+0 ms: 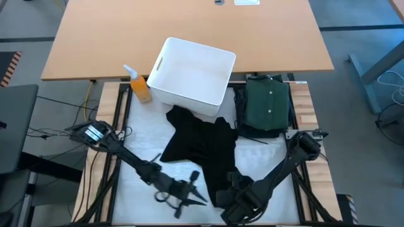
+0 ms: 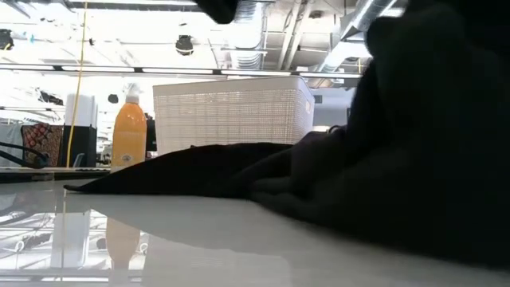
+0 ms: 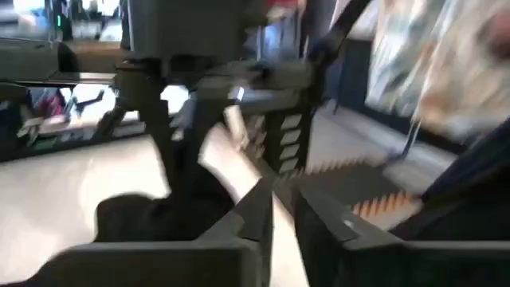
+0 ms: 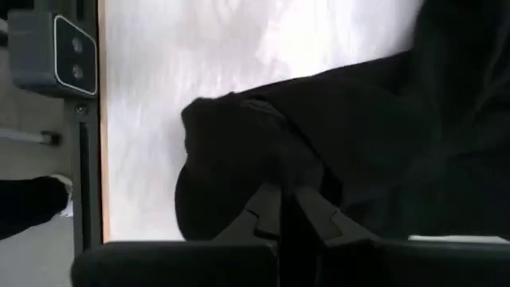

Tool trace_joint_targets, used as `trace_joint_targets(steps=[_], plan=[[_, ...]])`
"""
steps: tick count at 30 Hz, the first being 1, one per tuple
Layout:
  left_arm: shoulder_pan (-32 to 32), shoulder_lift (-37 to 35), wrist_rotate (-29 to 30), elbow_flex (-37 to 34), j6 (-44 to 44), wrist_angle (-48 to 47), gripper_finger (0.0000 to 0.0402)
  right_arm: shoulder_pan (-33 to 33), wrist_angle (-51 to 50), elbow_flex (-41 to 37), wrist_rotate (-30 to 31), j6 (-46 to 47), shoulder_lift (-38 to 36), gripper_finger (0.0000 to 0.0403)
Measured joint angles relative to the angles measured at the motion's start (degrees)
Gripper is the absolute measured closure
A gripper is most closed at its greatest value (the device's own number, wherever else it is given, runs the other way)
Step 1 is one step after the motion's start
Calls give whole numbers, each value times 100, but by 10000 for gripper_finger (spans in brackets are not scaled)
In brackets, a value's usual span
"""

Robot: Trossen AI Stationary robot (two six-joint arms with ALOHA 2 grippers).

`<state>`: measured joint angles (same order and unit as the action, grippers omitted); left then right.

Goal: Fold laundry
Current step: Fold the black shirt

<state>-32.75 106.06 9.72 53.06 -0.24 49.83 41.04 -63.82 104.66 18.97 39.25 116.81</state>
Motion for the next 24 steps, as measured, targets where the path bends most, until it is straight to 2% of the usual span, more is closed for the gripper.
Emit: trace_joint_targets(steps=[5, 7, 10, 14, 18, 24], plan=[[258, 440, 128, 1175, 203, -2369, 292, 50, 34, -9, -88, 219, 70, 374], [345, 620, 208, 1543, 215, -2732, 265, 83, 86, -7, -89, 229, 61, 374], [473, 876, 183, 1924, 137, -2678, 231, 101, 168, -7, -91, 229, 61, 372], [621, 1317, -290, 2190, -124, -2693, 204, 98, 162, -7, -99, 229, 61, 373], [705, 1480, -958, 2284, -372, -2590, 199, 96, 147, -7, -113, 231, 61, 372], [754, 1499, -1092, 2282, -786, -2645, 213, 42, 101, -7, -113, 226, 61, 372]])
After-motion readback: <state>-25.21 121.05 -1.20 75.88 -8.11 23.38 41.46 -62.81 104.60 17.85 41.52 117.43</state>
